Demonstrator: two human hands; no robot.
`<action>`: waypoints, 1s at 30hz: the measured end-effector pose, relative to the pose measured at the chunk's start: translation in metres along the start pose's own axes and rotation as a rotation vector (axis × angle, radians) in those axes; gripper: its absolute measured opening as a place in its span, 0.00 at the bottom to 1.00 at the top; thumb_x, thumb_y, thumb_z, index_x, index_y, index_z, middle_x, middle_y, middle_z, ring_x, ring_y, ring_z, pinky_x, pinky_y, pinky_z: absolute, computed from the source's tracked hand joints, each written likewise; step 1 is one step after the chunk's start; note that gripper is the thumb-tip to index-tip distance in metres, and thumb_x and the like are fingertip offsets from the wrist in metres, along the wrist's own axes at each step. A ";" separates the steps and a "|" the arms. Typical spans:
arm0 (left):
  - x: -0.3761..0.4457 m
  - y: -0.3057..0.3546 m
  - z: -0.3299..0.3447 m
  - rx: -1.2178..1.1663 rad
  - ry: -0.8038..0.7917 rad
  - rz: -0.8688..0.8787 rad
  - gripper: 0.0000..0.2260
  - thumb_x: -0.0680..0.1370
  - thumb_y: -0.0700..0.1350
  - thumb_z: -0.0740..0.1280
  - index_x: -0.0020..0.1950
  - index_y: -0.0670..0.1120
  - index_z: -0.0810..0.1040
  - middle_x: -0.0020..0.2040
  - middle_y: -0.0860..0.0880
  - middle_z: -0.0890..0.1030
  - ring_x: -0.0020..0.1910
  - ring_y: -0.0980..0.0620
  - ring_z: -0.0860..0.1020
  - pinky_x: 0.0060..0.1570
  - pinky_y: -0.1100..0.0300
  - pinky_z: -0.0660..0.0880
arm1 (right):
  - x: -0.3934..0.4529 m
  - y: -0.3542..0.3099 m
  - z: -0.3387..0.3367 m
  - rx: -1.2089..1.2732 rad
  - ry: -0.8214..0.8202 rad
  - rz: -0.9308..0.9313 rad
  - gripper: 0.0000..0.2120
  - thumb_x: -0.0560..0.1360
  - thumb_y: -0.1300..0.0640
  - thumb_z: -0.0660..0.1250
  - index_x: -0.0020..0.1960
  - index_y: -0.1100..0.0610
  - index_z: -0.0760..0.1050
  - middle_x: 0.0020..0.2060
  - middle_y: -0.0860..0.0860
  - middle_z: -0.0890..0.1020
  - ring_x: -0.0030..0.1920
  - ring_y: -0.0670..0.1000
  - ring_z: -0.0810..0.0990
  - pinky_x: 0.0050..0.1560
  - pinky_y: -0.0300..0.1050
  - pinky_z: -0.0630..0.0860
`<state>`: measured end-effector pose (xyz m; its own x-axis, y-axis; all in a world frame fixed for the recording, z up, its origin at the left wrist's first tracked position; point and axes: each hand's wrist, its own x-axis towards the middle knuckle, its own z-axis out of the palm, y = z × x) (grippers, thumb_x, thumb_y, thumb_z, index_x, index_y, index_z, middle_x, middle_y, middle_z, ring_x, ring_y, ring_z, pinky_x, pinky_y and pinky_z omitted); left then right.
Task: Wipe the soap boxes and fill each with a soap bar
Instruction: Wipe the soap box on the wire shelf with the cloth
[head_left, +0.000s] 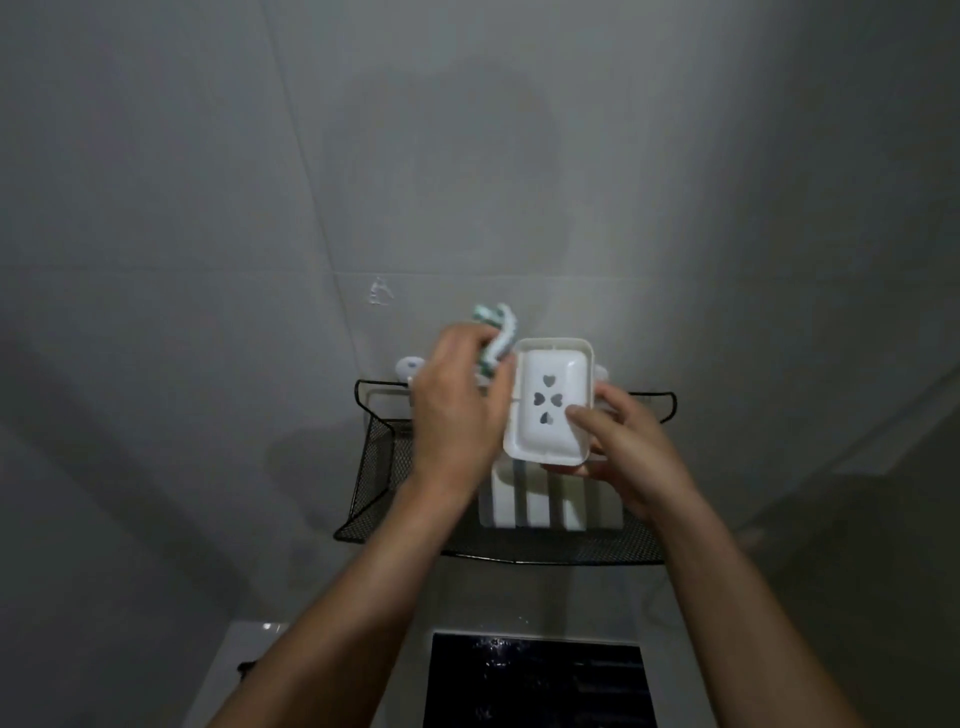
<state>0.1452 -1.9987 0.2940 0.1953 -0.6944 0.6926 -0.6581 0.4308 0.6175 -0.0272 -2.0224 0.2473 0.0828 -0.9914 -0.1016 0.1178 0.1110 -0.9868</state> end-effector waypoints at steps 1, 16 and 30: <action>-0.005 0.003 0.007 0.057 -0.109 0.092 0.09 0.76 0.40 0.71 0.56 0.41 0.80 0.53 0.46 0.81 0.48 0.52 0.78 0.49 0.66 0.75 | 0.000 -0.001 0.002 -0.004 -0.059 -0.011 0.15 0.78 0.64 0.67 0.64 0.54 0.77 0.51 0.55 0.86 0.49 0.57 0.87 0.43 0.57 0.84; -0.018 -0.019 0.001 0.057 -0.601 0.428 0.22 0.74 0.29 0.66 0.67 0.41 0.77 0.71 0.47 0.74 0.69 0.51 0.72 0.70 0.59 0.68 | 0.004 0.001 -0.027 0.163 -0.290 0.043 0.29 0.71 0.79 0.65 0.69 0.60 0.73 0.59 0.62 0.83 0.56 0.62 0.84 0.49 0.57 0.83; -0.016 -0.005 0.016 0.077 -0.513 0.328 0.13 0.79 0.41 0.67 0.63 0.45 0.81 0.67 0.49 0.78 0.68 0.45 0.72 0.67 0.49 0.70 | 0.007 0.003 -0.023 0.226 -0.337 0.005 0.24 0.74 0.64 0.70 0.69 0.58 0.74 0.61 0.59 0.82 0.58 0.57 0.84 0.50 0.53 0.83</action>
<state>0.1338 -1.9989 0.2745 -0.3886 -0.7298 0.5625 -0.6794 0.6393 0.3602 -0.0490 -2.0309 0.2403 0.3996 -0.9164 -0.0222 0.3281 0.1656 -0.9300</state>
